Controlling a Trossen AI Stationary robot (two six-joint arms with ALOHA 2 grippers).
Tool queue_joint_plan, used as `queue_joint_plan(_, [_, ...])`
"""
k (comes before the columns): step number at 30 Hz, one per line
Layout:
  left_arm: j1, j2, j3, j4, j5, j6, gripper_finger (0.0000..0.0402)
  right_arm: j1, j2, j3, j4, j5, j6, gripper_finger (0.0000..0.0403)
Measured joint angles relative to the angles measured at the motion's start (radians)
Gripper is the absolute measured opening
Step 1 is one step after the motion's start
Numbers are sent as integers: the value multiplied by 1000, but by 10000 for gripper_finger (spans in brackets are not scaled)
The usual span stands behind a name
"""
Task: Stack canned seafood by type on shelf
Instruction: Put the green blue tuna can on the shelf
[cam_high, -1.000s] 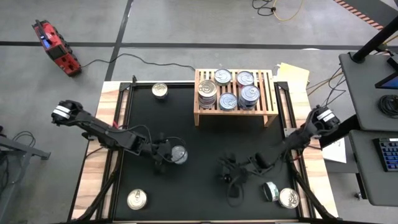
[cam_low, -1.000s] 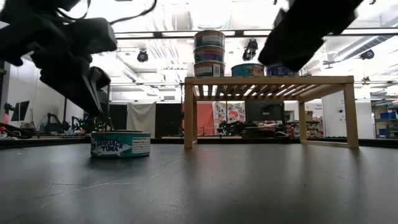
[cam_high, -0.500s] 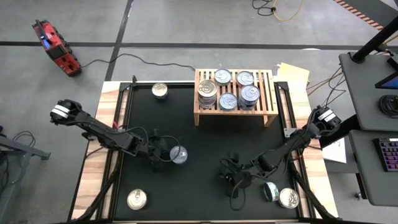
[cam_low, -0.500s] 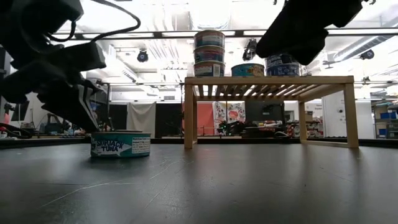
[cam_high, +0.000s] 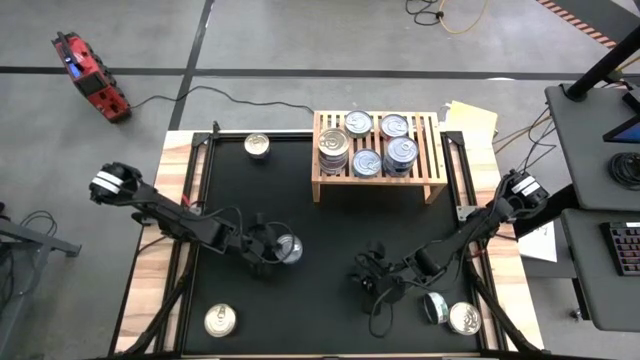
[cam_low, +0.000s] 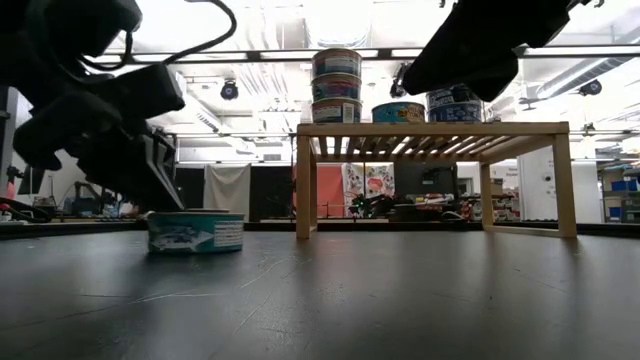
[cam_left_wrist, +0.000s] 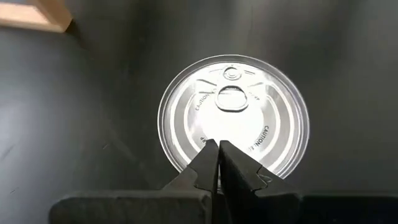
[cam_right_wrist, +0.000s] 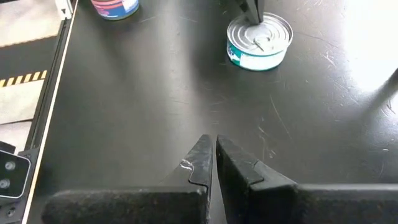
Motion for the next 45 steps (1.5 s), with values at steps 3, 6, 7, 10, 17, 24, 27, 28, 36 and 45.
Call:
queue_joint_plan(3, [0,50,3,85,1,1,0,0,0,0,1,1,0,13])
queue_joint_plan(6, [0,100,3,189,10,14,0,0,0,-1,0,20,0,13])
queue_joint_plan(7, [0,115,3,225,15,23,0,0,0,-1,0,26,0,13])
queue_joint_plan(10, [0,161,16,307,36,54,0,-2,0,-2,0,27,0,13])
queue_joint_plan(17, [-2,186,62,289,39,79,0,-16,0,-2,17,27,75,13])
queue_joint_plan(24, [-23,90,61,206,38,86,0,-63,27,-8,25,28,207,13])
queue_joint_plan(27, [-41,60,55,177,38,86,0,-96,75,-8,48,20,282,13])
queue_joint_plan(28, [-46,58,52,176,38,86,0,-108,93,-8,63,14,298,13])
queue_joint_plan(36, [-52,113,47,217,36,81,0,-202,195,-5,225,-86,293,13])
queue_joint_plan(45, [-53,139,45,235,29,80,0,-231,206,-4,236,-87,299,13])
